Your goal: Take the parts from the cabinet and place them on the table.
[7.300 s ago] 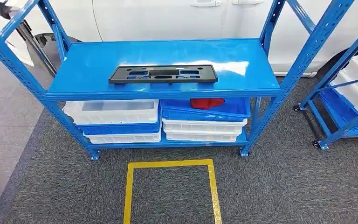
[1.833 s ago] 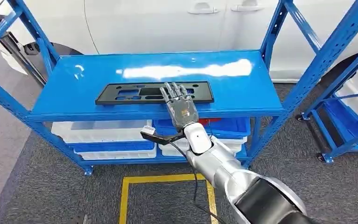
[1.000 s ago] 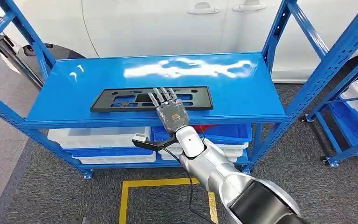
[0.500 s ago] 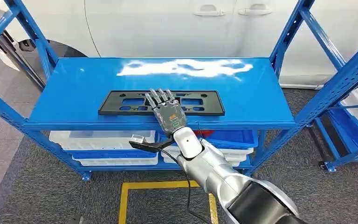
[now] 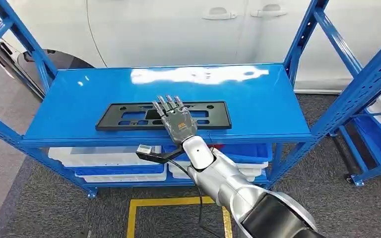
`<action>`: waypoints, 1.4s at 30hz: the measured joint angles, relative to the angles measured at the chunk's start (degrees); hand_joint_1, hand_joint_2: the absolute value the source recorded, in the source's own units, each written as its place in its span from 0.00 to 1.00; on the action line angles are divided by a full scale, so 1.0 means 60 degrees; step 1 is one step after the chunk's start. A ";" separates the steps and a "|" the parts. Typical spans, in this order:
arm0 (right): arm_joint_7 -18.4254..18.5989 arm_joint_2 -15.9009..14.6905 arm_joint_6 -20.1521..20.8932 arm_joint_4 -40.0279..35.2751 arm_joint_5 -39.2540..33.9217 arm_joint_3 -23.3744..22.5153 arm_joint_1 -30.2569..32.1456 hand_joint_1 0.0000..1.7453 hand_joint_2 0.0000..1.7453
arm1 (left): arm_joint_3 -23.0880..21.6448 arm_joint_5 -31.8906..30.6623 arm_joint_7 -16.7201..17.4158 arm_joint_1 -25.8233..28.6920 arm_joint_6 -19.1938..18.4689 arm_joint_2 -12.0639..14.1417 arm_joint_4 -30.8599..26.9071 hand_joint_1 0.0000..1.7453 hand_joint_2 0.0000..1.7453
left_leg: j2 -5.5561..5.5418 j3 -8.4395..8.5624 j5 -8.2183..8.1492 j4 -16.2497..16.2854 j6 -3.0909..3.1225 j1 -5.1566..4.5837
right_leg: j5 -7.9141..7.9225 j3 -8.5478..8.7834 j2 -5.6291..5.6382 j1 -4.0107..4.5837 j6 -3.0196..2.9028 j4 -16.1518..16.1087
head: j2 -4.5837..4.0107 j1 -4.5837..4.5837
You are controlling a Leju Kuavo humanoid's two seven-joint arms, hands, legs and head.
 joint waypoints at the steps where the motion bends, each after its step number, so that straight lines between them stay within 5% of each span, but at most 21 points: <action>1: 0.0000 0.0004 0.0000 0.0003 0.0000 0.0004 0.0010 0.00 1.00 | 0.0000 0.0000 0.0000 0.0010 0.0000 0.0000 0.0000 0.00 0.00 | 0.0001 0.0082 0.0364 -0.0341 -0.0009 0.0020 | -0.0036 0.0052 0.0008 -0.0003 0.0015 0.0001 | 0.0000 0.0000; 4: 0.0000 0.0011 0.0000 0.0000 0.0000 0.0011 -0.0008 0.00 1.00 | 0.0000 0.0000 0.0000 0.0002 0.0000 0.0007 0.0000 0.00 0.00 | 0.0030 0.1188 0.1764 -0.2882 0.0022 0.0067 | -0.0201 0.0284 0.0016 0.0001 0.0114 0.0006 | 0.0000 0.0000; 5: 0.0000 0.0011 0.0007 0.0004 0.0000 0.0022 -0.0031 0.00 1.00 | 0.0000 0.0000 0.0000 -0.0006 0.0000 0.0004 0.0004 0.00 0.00 | 0.0022 0.1332 0.1568 -0.3060 0.0057 -0.0022 | -0.0234 0.0276 0.0024 0.0061 0.0176 0.0015 | 0.0000 0.0000; 10: 0.0018 0.0018 0.0018 -0.0004 0.0000 0.0062 -0.0021 0.00 1.00 | 0.0004 0.0000 -0.0007 0.0026 0.0000 0.0000 0.0004 0.00 0.00 | -0.0004 0.1389 0.1562 -0.3205 0.0380 0.0028 | -0.0374 0.0253 0.0009 0.0010 0.0441 0.0091 | 0.0000 0.0003; 11: 0.0026 0.0018 0.0018 -0.0004 0.0000 0.0066 -0.0038 0.00 1.00 | 0.0004 0.0000 -0.0026 0.0015 0.0000 -0.0004 0.0004 0.00 0.00 | -0.0005 0.1400 0.1545 -0.3215 0.0453 0.0022 | -0.0621 0.0053 0.0002 0.0022 0.0469 0.0517 | 0.0000 0.0004; 13: 0.0026 0.0018 0.0018 0.0000 0.0000 0.0066 -0.0015 0.00 1.00 | 0.0011 -0.0011 -0.0036 0.0002 0.0000 0.0007 0.0004 0.00 0.00 | 0.0006 0.1402 0.1513 -0.3211 0.0521 -0.0005 | -0.1320 -0.0824 0.0003 0.0012 0.0493 0.2147 | 0.0000 0.0004; 15: 0.0026 0.0018 0.0022 0.0015 0.0000 0.0069 0.0048 0.00 1.00 | 0.0037 -0.0044 -0.0040 0.0022 0.0000 0.0007 0.0004 0.00 0.00 | 0.0006 0.1418 0.1480 -0.3201 0.0545 -0.0026 | -0.1481 -0.1505 0.0001 0.0010 0.0502 0.3207 | 0.0000 0.0004; 17: 0.0022 0.0018 0.0025 0.0015 0.0000 0.0076 0.0071 0.00 1.00 | 0.0065 -0.0062 -0.0043 0.0037 0.0000 0.0007 0.0003 0.00 0.00 | -0.0020 0.1508 0.1412 -0.3192 0.0527 -0.0035 | -0.0719 -0.1287 0.0001 0.0012 0.0459 0.2413 | 0.0000 0.0004; 19: 0.0022 0.0018 0.0026 0.0007 0.0000 0.0109 0.0055 0.00 1.00 | 0.0077 -0.0062 -0.0055 0.0037 0.0000 0.0004 0.0004 0.00 0.00 | -0.0038 0.1653 0.1309 -0.3169 0.0486 -0.0047 | 0.0236 -0.0531 0.0000 0.0026 0.0346 0.0705 | 0.0000 0.0004; 21: 0.0015 0.0026 0.0066 0.0011 0.0000 0.0190 0.0022 0.00 1.00 | 0.0091 -0.0062 -0.0088 0.0021 0.0000 0.0004 0.0004 0.00 0.00 | -0.0046 0.1640 0.1225 -0.3103 0.0385 -0.0113 | 0.0158 -0.0273 -0.0005 0.0081 0.0295 0.0076 | 0.0000 0.0004; 24: 0.0015 0.0025 0.0135 0.0011 0.0000 0.0310 0.0016 0.00 1.00 | 0.0157 -0.0055 -0.0138 0.0039 0.0000 0.0007 0.0004 0.00 0.00 | -0.0024 0.1667 0.1195 -0.3167 0.0243 -0.0091 | 0.0143 -0.0271 0.0034 0.0083 0.0173 0.0079 | 0.0000 0.0000; 26: 0.0015 0.0040 0.0368 0.0011 0.0000 0.0463 -0.0058 0.00 1.00 | 0.0189 -0.0051 -0.0190 0.0034 -0.0015 0.0018 0.0004 0.00 0.00 | 0.0001 0.1562 0.0945 -0.2806 0.0135 -0.0065 | 0.0139 -0.0140 0.0008 0.0000 0.0080 -0.0020 | 0.0000 0.0000; 29: 0.0029 0.0036 0.0820 0.0051 0.0000 0.0722 -0.0130 0.00 1.00 | 0.0237 -0.0040 -0.0233 0.0036 -0.0018 0.0033 0.0004 0.00 0.00 | 0.0001 0.0390 -0.0015 -0.0550 0.0002 -0.0014 | 0.0076 -0.0090 -0.0018 0.0012 0.0000 -0.0015 | 0.0000 0.0000; 30: 0.0058 0.0036 0.0959 0.0077 0.0000 0.0776 -0.0111 0.00 1.00 | 0.0240 -0.0040 -0.0237 0.0061 -0.0018 0.0033 0.0004 0.00 0.00 | 0.0002 0.0062 -0.0089 -0.0038 -0.0025 -0.0007 | 0.0056 -0.0074 -0.0014 0.0011 0.0002 -0.0008 | 0.0000 0.0000; 32: 0.0149 0.0036 0.1299 0.0124 0.0000 0.0882 -0.0108 0.00 1.00 | 0.0255 -0.0044 -0.0262 0.0090 -0.0029 0.0033 0.0004 0.00 0.00 | 0.0004 0.0189 0.0535 -0.0581 -0.0039 0.0032 | -0.0010 0.0015 0.0010 0.0005 0.0035 -0.0004 | 0.0000 0.0000; 34: 0.0269 0.0040 0.1668 0.0142 0.0000 0.0965 -0.0119 0.00 1.00 | 0.0288 -0.0058 -0.0306 0.0087 -0.0062 0.0033 0.0004 0.00 0.00 | 0.0013 0.1023 0.1552 -0.2399 -0.0012 0.0058 | -0.0117 0.0186 0.0013 -0.0003 0.0091 0.0002 | 0.0000 0.0000; 36: 0.0350 0.0033 0.1891 0.0175 -0.0011 0.1005 -0.0161 0.00 1.00 | 0.0321 -0.0077 -0.0317 0.0083 -0.0113 0.0029 0.0007 0.00 0.00 | 0.0006 0.1407 0.1530 -0.3155 0.0078 -0.0014 | -0.0186 0.0172 0.0028 0.0065 0.0187 0.0050 | 0.0000 0.0004; 39: 0.0415 0.0018 0.1964 0.0219 -0.0033 0.1009 -0.0149 0.00 1.00 | 0.0372 -0.0098 -0.0321 0.0099 -0.0142 0.0033 0.0007 0.00 0.00 | -0.0006 0.1322 0.1486 -0.3085 0.0264 -0.0049 | -0.0176 0.0158 0.0028 0.0035 0.0329 -0.0009 | 0.0000 0.0004; 41: 0.0437 -0.0004 0.1971 0.0222 -0.0051 0.1009 -0.0173 0.00 1.00 | 0.0383 -0.0124 -0.0321 0.0094 -0.0142 0.0033 0.0007 0.00 0.00 | -0.0002 0.1402 0.1516 -0.3192 0.0397 0.0026 | -0.0398 0.0080 0.0009 0.0034 0.0444 0.0251 | 0.0000 0.0004; 42: 0.0444 -0.0011 0.1974 0.0226 -0.0058 0.1009 -0.0186 0.00 1.00 | 0.0386 -0.0146 -0.0321 0.0080 -0.0142 0.0033 0.0007 0.00 0.00 | 0.0005 0.1403 0.1495 -0.3192 0.0463 0.0023 | -0.0726 -0.0230 0.0009 0.0032 0.0453 0.0871 | 0.0000 0.0004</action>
